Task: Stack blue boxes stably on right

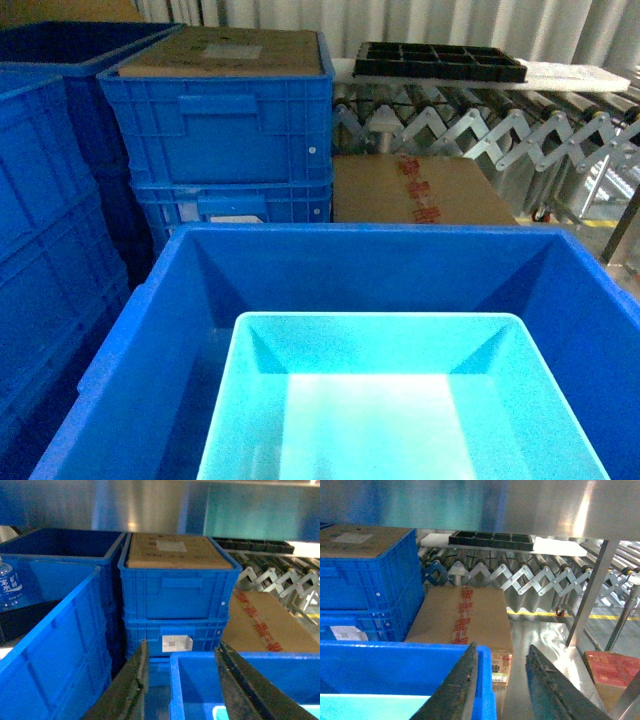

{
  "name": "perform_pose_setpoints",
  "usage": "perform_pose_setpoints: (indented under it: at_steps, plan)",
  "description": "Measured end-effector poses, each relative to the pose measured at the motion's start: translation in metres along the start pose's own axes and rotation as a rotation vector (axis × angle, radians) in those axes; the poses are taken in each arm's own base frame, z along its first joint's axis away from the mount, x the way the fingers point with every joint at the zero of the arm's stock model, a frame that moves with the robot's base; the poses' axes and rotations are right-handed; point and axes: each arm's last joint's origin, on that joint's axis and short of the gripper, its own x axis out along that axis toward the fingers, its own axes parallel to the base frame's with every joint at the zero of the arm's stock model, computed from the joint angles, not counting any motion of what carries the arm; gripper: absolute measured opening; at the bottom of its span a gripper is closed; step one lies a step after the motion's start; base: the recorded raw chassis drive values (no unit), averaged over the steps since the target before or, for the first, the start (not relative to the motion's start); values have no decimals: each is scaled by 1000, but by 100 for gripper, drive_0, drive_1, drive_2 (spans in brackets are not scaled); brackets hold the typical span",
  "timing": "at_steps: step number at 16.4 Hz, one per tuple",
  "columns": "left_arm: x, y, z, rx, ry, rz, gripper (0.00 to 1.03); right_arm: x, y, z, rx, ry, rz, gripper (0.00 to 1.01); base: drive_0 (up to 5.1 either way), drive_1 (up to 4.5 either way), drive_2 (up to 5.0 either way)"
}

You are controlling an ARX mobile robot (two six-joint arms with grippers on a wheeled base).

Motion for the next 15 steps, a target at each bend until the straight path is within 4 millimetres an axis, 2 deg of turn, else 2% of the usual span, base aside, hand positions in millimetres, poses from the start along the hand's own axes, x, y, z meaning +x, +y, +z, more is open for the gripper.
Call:
perform_pose_setpoints:
  at_steps: [2,3,4,8,9,15]
  plan:
    - [-12,11,-22,26,23,-7,17,-13,5,-17,6,15,0,10,0,0,0]
    - [-17,16,-28,26,20,-7,4,-19,7,-24,9,16,-11,2,0,0,0]
    - [-22,20,-35,26,14,-4,2,-25,17,-29,12,13,-7,2,0,0,0]
    - [-37,32,-53,26,22,-20,2,-42,19,-45,12,15,-6,2,0,0,0]
    - [-40,40,-57,27,19,-7,2,-46,19,-47,12,13,-6,2,0,0,0]
    - [-55,41,-69,26,12,-9,2,-62,19,-59,12,-9,-6,2,0,0,0]
